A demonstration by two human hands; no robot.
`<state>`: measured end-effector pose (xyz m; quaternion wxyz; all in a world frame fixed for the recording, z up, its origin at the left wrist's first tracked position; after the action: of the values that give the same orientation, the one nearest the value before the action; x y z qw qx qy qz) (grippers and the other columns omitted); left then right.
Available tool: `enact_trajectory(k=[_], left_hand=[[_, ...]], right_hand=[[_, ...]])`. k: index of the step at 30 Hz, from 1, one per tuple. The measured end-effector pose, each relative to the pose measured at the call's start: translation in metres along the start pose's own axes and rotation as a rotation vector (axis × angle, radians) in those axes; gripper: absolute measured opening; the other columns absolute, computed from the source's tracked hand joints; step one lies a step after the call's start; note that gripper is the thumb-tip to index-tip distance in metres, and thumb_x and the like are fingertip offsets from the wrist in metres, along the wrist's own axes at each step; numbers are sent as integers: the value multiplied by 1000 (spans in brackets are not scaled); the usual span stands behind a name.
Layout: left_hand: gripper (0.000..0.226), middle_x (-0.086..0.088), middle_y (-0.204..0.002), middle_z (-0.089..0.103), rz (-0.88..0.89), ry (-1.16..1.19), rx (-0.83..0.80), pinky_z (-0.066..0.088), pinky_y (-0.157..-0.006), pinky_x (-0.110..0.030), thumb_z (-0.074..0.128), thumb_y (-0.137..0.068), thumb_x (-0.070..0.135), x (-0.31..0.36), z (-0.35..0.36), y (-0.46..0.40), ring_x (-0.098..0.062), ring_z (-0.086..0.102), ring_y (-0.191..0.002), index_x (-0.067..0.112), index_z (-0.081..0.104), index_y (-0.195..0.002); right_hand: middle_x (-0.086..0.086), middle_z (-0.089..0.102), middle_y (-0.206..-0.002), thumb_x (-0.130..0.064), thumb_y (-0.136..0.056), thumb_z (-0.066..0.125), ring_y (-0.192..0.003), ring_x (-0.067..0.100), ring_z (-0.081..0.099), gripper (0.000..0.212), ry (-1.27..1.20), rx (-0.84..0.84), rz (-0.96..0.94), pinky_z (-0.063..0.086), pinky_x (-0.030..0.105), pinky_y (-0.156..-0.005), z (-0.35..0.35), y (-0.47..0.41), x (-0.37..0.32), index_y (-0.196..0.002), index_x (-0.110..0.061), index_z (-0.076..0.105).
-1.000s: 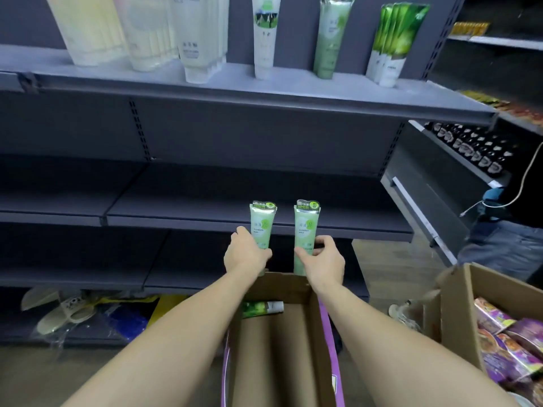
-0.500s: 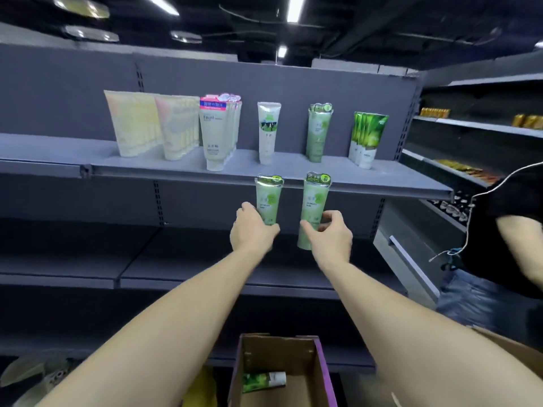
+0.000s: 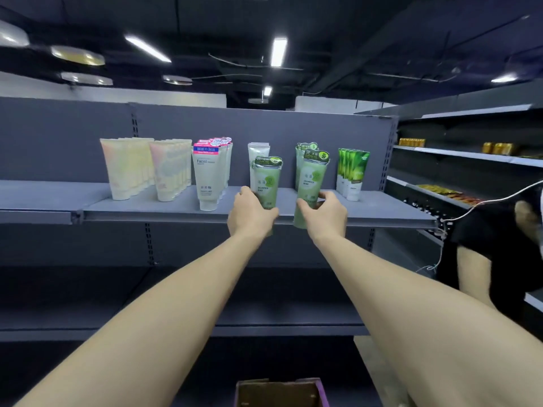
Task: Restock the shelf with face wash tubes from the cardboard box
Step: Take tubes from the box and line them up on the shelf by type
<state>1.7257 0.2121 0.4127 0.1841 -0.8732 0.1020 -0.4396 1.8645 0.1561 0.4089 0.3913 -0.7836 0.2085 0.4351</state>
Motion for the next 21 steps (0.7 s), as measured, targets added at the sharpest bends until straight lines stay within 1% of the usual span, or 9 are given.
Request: enact_trajectory(k=[2,4,8,11,14,16,18,21], left_hand=[[51,-1,-109,61,5,14,10,51,-76,-38,75,-73,37,5,4,-5,-25,62,-98,16,48,-109],[50,-1,-109,61,4,17,7,50,-74,-37,75,-73,37,11,8,-9,-25,62,-98,16,47,-109],[48,-1,-107,59,15,36,8,51,-73,-37,76,-74,35,24,23,-23,-26,61,-96,15,47,-107],[48,-1,-109,59,20,52,15,53,-78,-39,76,-74,33,34,41,-38,-25,60,-97,15,47,-107],[49,-2,-111,60,4,44,31,54,-82,-41,77,-74,35,43,63,-55,-26,61,-99,14,49,-109],[50,-2,-111,61,-15,30,41,54,-82,-40,77,-74,35,48,80,-67,-26,61,-99,14,49,-110],[51,-2,-112,60,-35,12,57,52,-80,-38,76,-76,35,52,94,-78,-26,60,-100,14,48,-112],[51,-4,-115,59,-65,-17,85,46,-74,-34,75,-78,35,55,115,-93,-28,59,-101,12,47,-114]], right_hand=[[-10,57,-96,-42,-87,68,-87,16,56,35,2,3,-2,38,26,-68,-1,-8,1,-114,-23,60],[-11,56,-96,-41,-88,67,-86,15,53,35,14,4,-8,37,26,-69,-4,-19,2,-116,-22,59],[-5,61,-104,-39,-89,68,-87,15,52,39,12,7,1,40,28,-71,-6,-55,6,-119,-18,54],[0,64,-110,-36,-88,69,-87,15,51,40,24,-2,17,40,28,-73,-1,-85,14,-118,-16,53],[1,65,-111,-35,-88,70,-87,16,52,39,27,-35,15,41,28,-73,8,-112,27,-118,-16,53],[2,65,-111,-34,-88,70,-89,18,54,39,29,-58,1,41,28,-74,16,-131,40,-117,-15,53],[2,65,-111,-34,-88,70,-96,21,59,39,44,-77,-13,40,28,-74,23,-149,51,-118,-14,54],[2,66,-111,-34,-87,71,-101,23,61,39,51,-115,-21,42,28,-73,36,-174,66,-118,-15,54]])
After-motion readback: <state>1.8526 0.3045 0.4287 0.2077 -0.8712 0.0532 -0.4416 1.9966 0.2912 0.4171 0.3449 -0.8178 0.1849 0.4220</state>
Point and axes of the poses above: each hand's wrist, its own y-axis away from the middle knuckle, its own z-axis out of the palm, x = y × z, the point moved 1 cm from there along -y, towards the middle knuckle
